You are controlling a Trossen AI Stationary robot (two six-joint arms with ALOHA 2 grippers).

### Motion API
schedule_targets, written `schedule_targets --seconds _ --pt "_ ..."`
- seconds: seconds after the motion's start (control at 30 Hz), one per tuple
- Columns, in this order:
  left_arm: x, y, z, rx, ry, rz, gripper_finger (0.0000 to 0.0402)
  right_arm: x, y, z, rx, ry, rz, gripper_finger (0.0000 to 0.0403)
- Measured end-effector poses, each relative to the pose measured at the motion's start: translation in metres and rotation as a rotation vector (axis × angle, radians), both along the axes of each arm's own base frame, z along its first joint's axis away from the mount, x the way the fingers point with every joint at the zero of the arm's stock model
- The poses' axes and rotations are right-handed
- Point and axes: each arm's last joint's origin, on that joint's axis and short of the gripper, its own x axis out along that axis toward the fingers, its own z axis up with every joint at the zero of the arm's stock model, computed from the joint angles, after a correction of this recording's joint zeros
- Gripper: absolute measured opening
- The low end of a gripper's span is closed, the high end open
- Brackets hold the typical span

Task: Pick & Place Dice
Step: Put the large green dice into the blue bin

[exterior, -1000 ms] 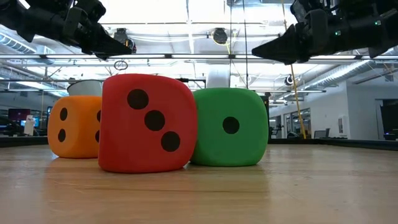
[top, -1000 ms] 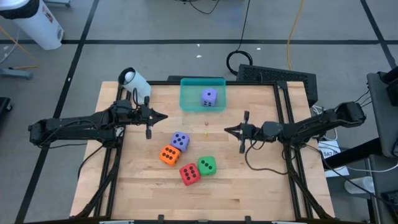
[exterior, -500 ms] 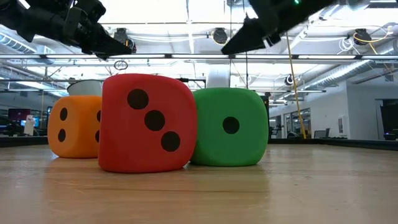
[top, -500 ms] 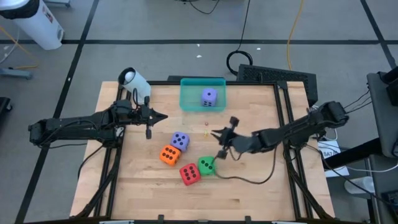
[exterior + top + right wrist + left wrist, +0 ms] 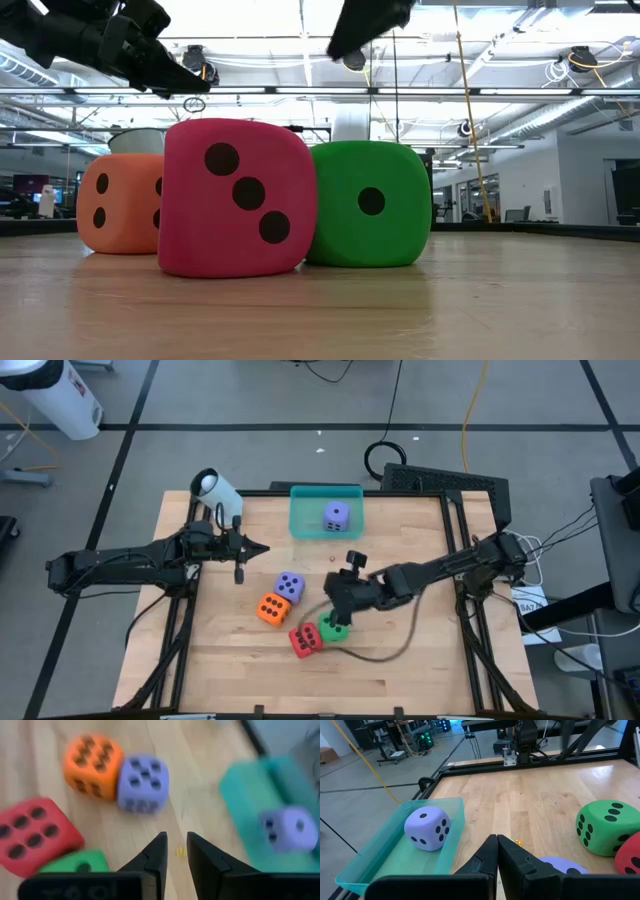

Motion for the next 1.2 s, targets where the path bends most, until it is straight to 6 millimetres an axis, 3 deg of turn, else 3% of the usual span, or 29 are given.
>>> schedule_targets --seconds 0.27,0.5,0.7,0.97,1.07,1.2 --pt "0.0 0.0 0.0 0.001 -0.004 0.0 0.0021 0.008 -0.006 -0.009 0.186 0.13 0.112 0.0065" --pt "0.0 0.0 0.0 0.007 -0.003 -0.001 0.0021 0.011 0.0 -0.006 0.291 0.101 0.228 0.0093" --pt "0.0 0.0 0.0 0.004 -0.002 -0.001 0.0021 0.017 0.015 0.002 0.213 -0.029 0.262 0.0136" --pt "0.0 0.0 0.0 0.003 0.003 -0.001 0.0021 0.015 0.027 0.004 0.179 -0.061 0.266 0.0118" --pt "0.0 0.0 0.0 0.003 0.003 -0.001 0.0021 0.019 0.029 -0.004 0.151 -0.033 0.286 0.0138" --pt "0.0 0.0 0.0 0.003 0.003 -0.001 0.0021 0.019 0.032 -0.01 0.123 0.003 0.321 0.0204"
